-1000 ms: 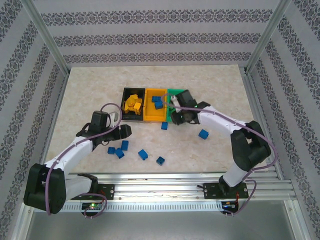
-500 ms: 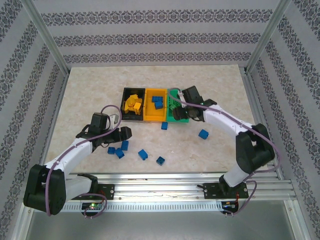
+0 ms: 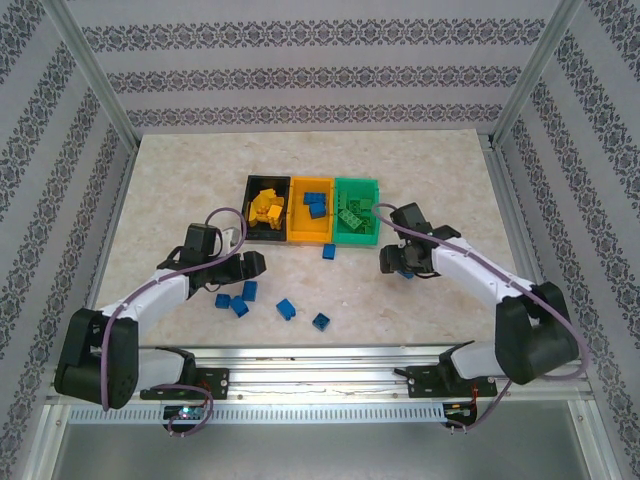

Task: Sort the legos into containers by color
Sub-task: Pick up the lego from the middle-right of the table.

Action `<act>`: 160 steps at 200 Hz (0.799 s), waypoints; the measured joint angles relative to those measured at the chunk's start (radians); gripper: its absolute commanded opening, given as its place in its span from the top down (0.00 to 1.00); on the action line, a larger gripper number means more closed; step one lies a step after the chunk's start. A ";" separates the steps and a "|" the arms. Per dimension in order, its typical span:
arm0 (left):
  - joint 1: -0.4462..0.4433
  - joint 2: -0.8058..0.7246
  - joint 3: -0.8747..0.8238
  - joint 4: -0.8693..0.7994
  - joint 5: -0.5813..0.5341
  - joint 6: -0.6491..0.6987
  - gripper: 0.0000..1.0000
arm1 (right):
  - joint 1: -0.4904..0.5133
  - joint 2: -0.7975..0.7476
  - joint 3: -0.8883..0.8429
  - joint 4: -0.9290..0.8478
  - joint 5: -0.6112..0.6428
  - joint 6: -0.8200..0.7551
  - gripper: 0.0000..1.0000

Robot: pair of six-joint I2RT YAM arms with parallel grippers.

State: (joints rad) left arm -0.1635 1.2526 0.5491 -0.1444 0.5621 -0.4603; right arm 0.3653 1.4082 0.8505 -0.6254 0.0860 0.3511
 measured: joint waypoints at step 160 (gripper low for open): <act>0.024 -0.028 0.001 0.019 0.014 0.004 0.23 | -0.029 0.277 0.156 -0.079 0.027 -0.142 0.67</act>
State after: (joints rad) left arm -0.1390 1.2243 0.5499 -0.1257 0.5758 -0.4564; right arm 0.3363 1.6848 1.0069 -0.7040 0.1135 0.2096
